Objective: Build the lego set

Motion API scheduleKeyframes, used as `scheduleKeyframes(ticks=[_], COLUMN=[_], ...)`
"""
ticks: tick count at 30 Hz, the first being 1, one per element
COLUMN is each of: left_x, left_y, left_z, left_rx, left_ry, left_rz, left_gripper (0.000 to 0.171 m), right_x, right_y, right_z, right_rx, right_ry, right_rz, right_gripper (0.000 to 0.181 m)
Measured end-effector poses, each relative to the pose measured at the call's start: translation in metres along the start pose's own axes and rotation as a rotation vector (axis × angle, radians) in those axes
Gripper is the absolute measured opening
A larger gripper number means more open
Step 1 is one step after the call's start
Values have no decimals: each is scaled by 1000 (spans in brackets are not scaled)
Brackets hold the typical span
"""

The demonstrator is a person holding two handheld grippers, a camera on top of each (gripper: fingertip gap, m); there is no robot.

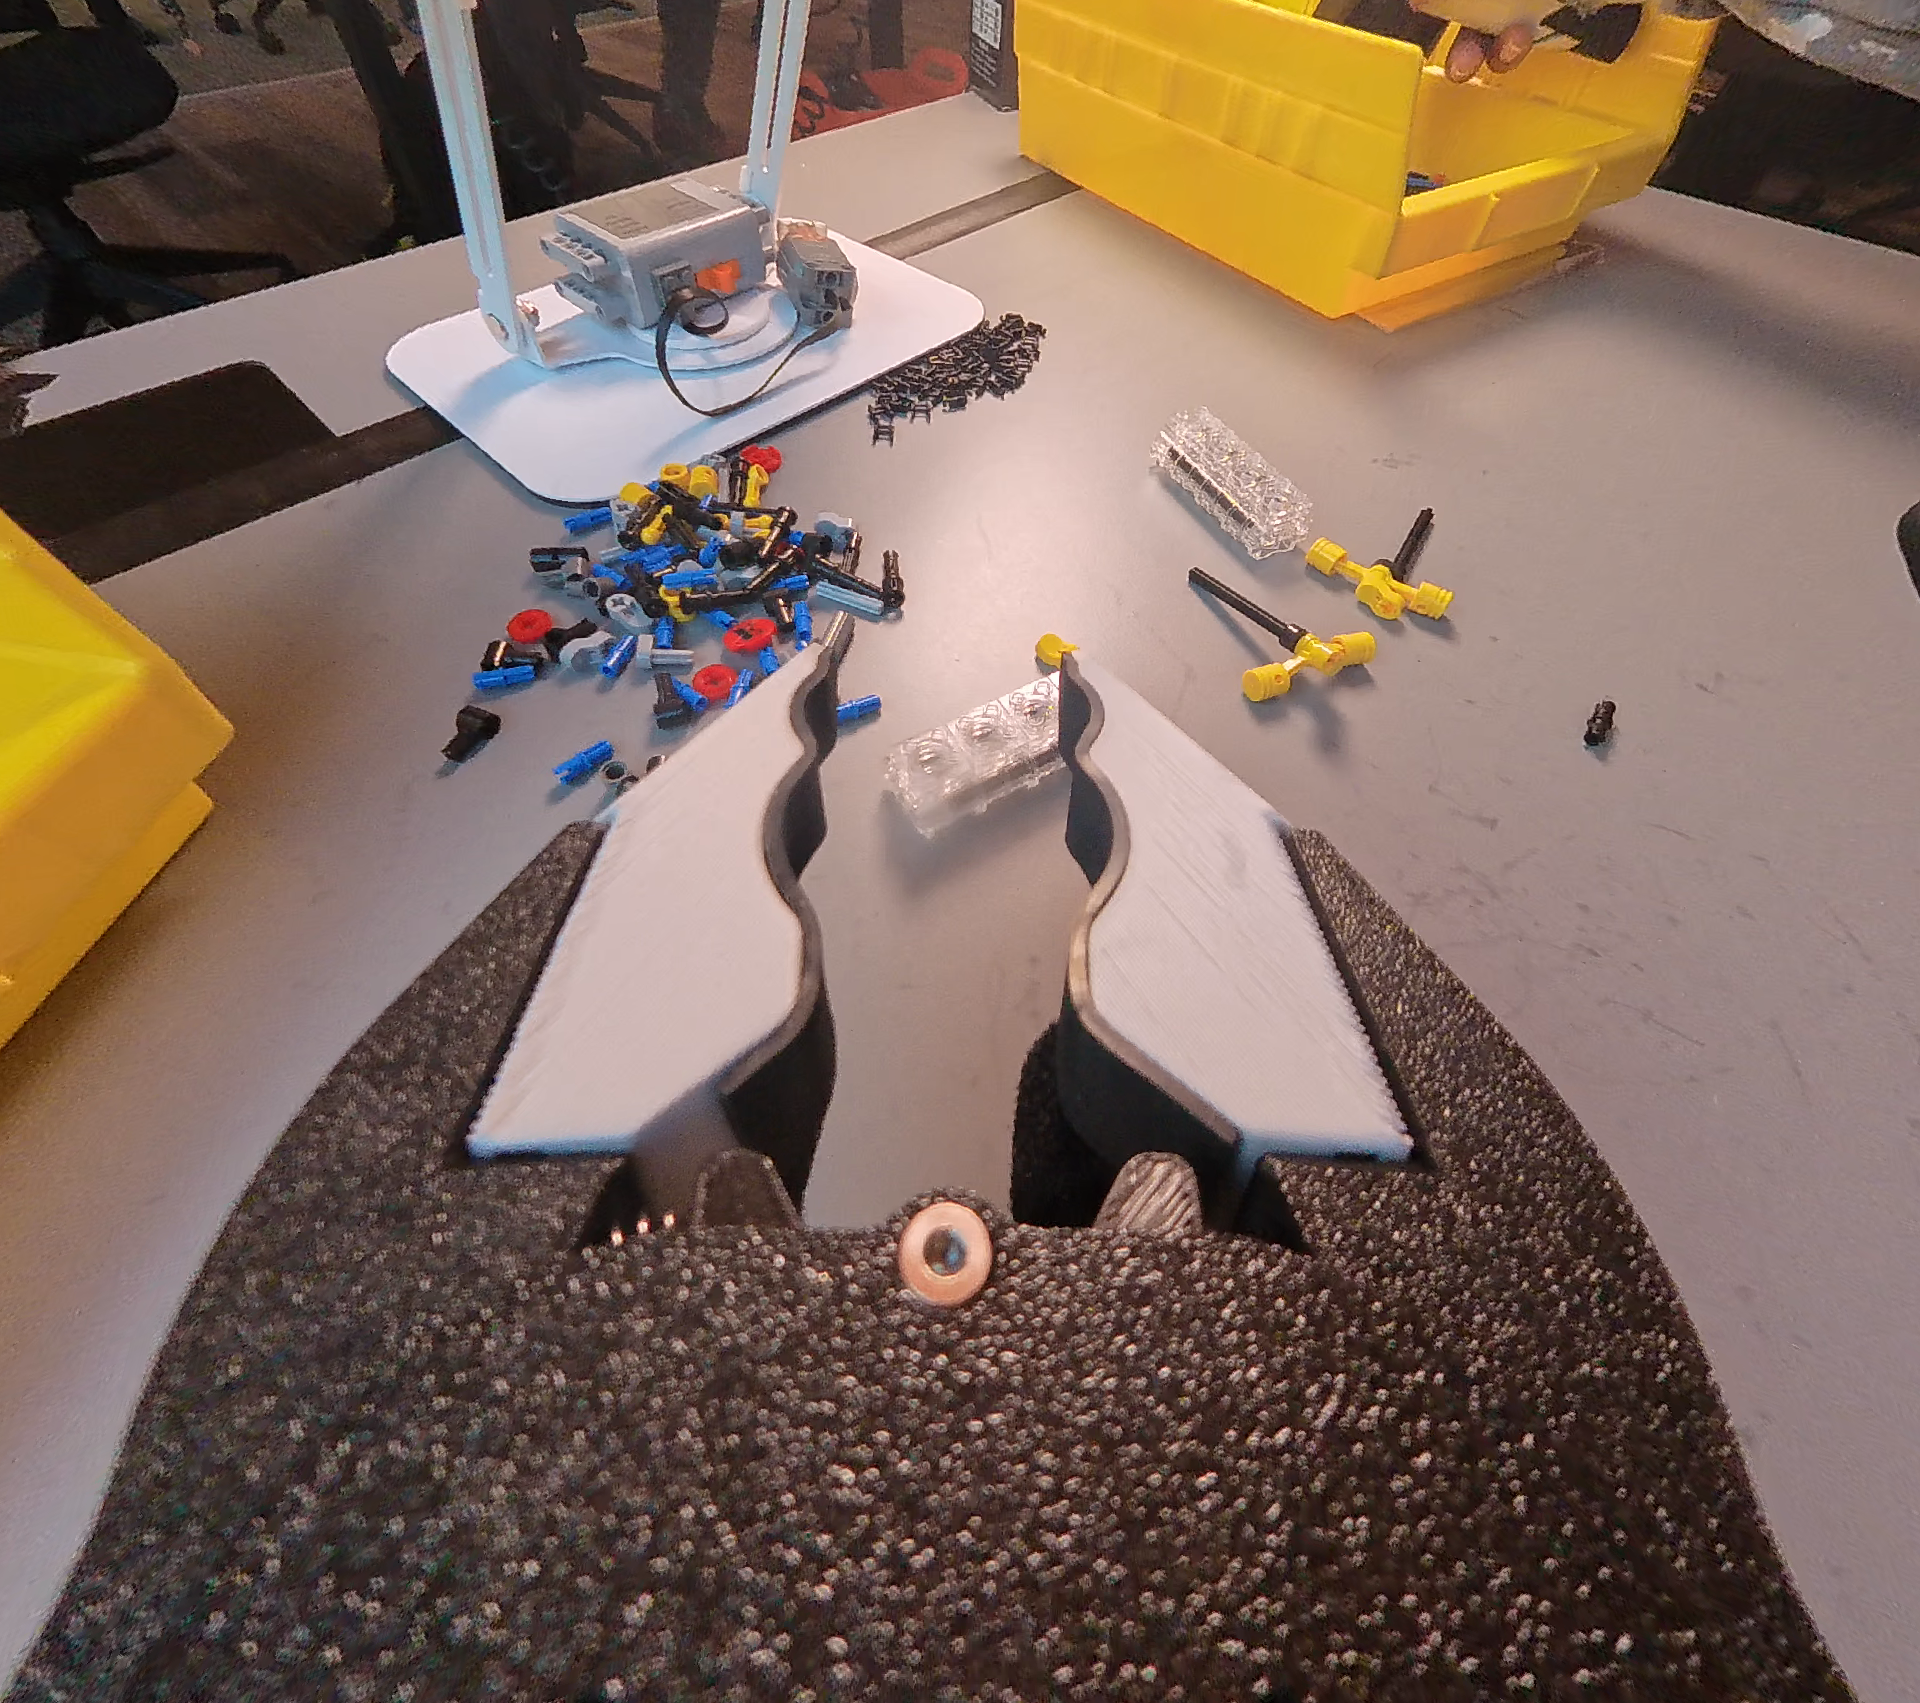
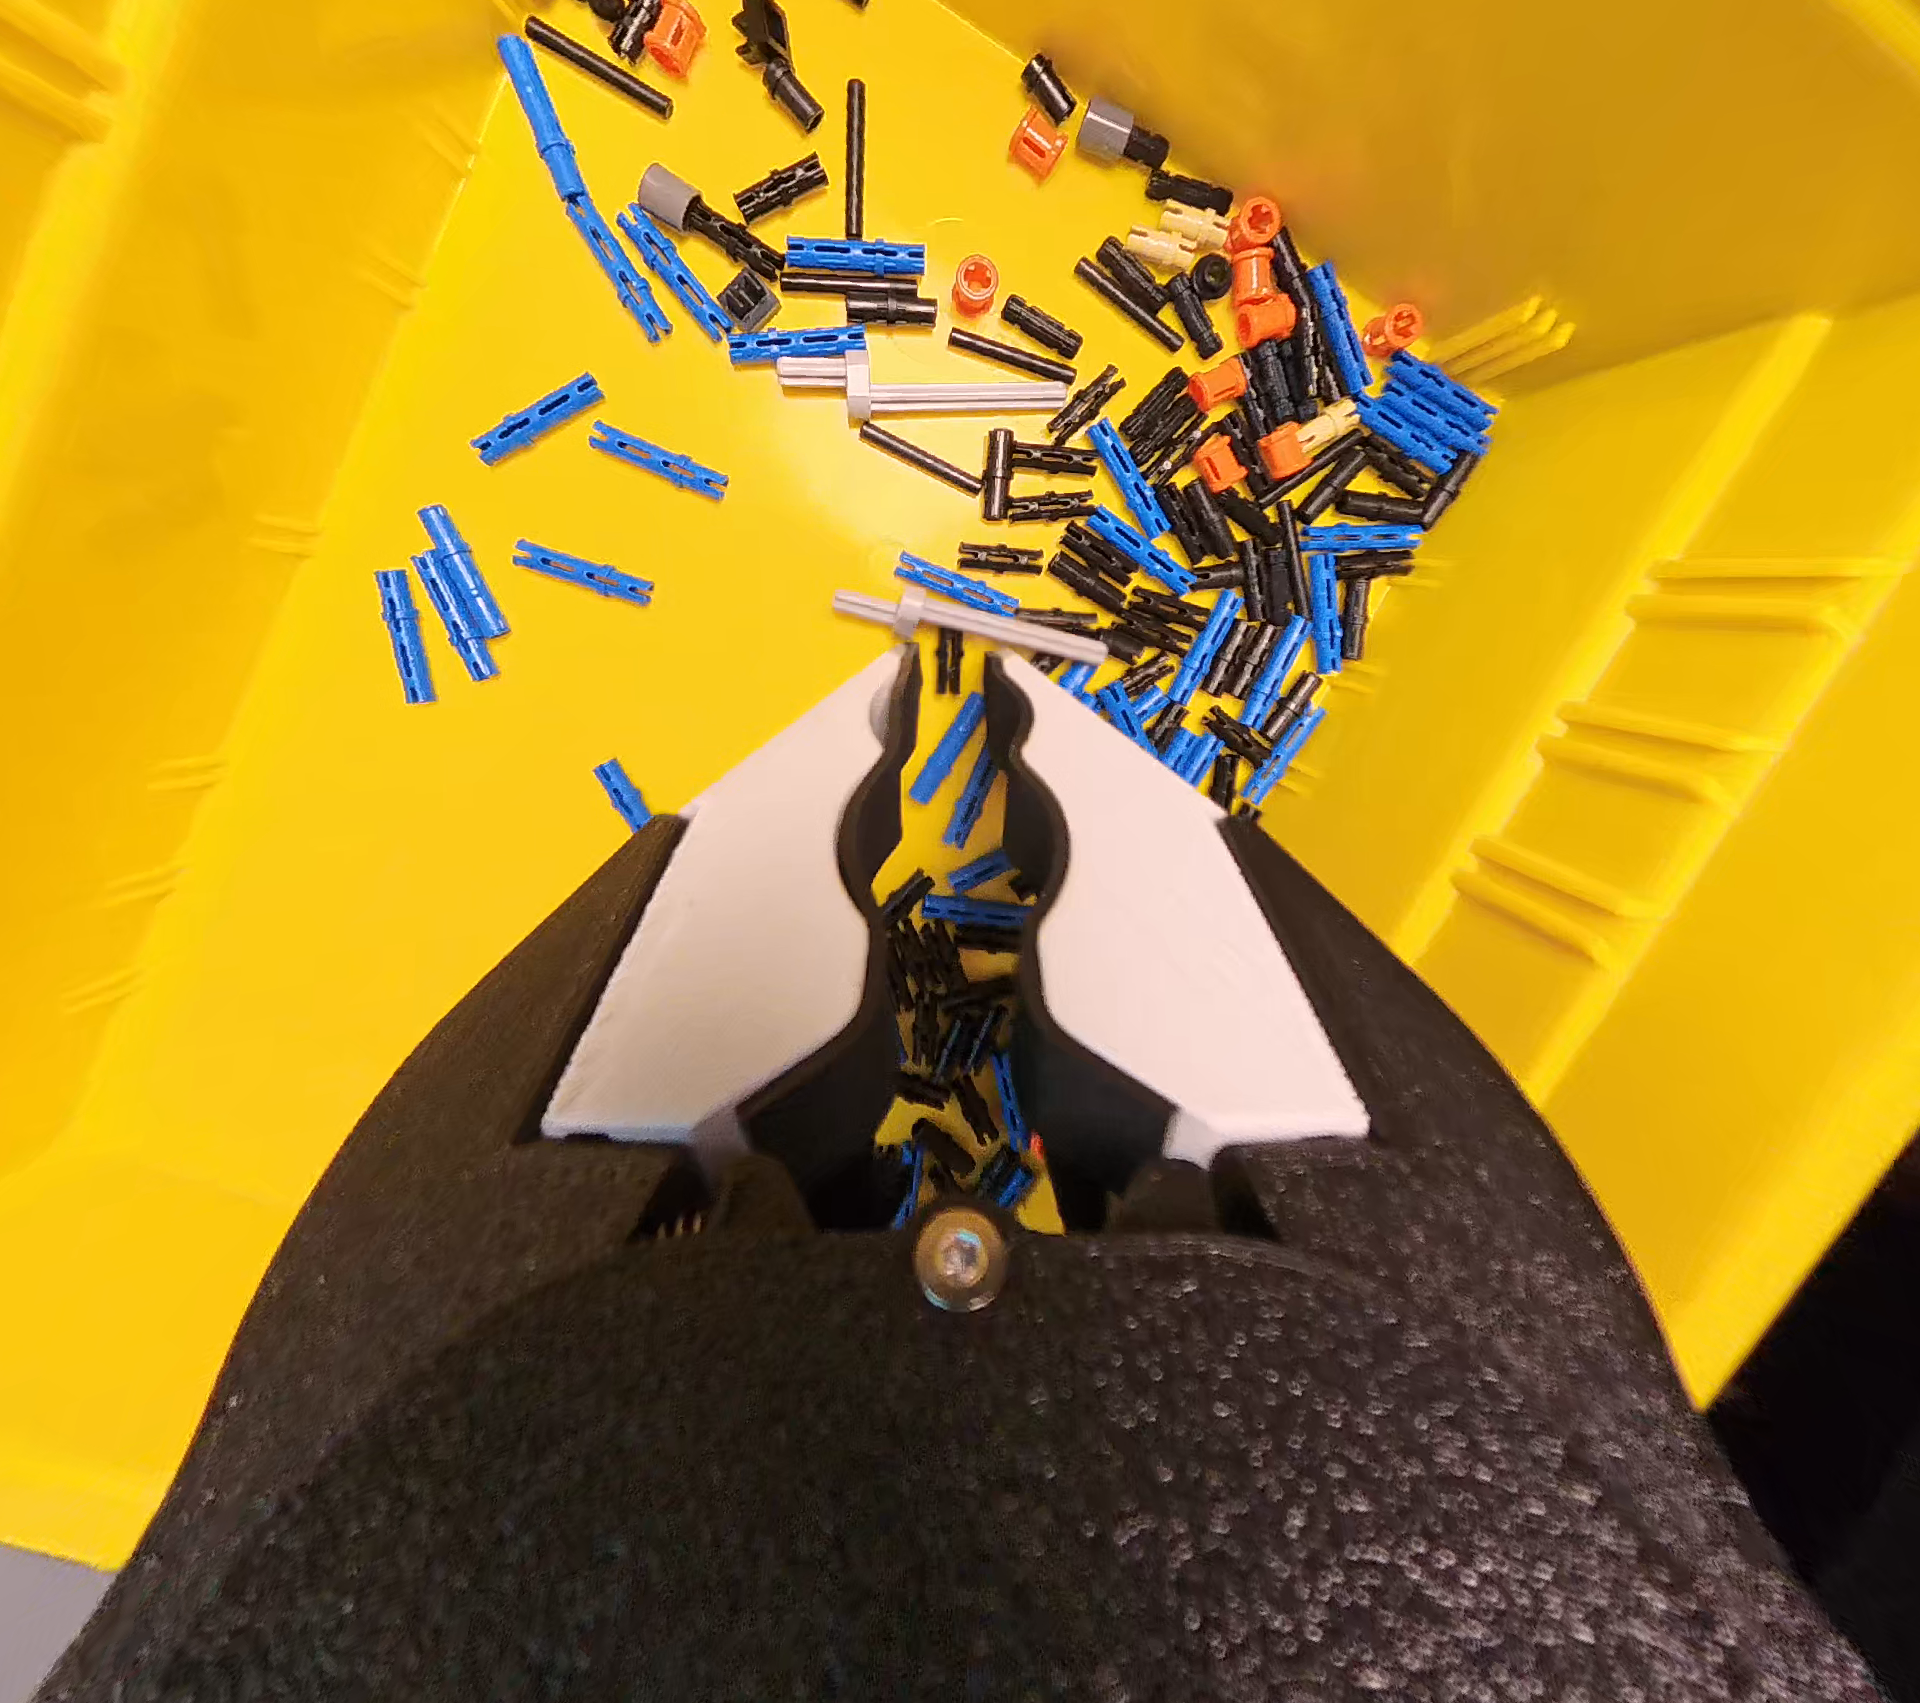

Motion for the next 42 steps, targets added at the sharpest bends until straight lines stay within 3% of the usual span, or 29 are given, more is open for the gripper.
scheduleKeyframes(ticks=[11,13,16,20,24,27,30,34,42], left_x=[-1,0,1,0,-1,0,1,3,5], left_y=[-1,0,0,-1,-2,-1,0,2,3], left_z=[1,2,2,4,6,7,8,7,10], left_rx=[-8,-15,-20,-24,-24,-24,-22,-17,-28], left_ry=[-4,6,19,13,0,-5,-13,-21,-29], left_rz=[-8,-6,-2,-5,-11,-11,-8,-2,-3], left_gripper=[43,43,43,43,43,43,43,43,43], right_x=[1,6,24,47,16,-32,-78,-111,-121], right_y=[2,15,60,146,193,176,139,108,98], right_z=[-5,-10,-21,-86,-194,-265,-307,-322,-318], right_rx=[54,43,-4,73,223,350,451,467,470], right_ry=[-37,5,118,368,717,908,996,1030,1006], right_rz=[27,59,187,494,635,582,491,421,386], right_gripper=[4,4,4,5,5,4,4,5,5])
Point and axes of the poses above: each gripper's, where its closed fingertips meet, y back along the fingers, x out of its top, z = x × y across the jaws, the point moved 3 cm from there along y, back along the fingers, and after that the axes turned 7 degrees about y, right-handed, at the moved point
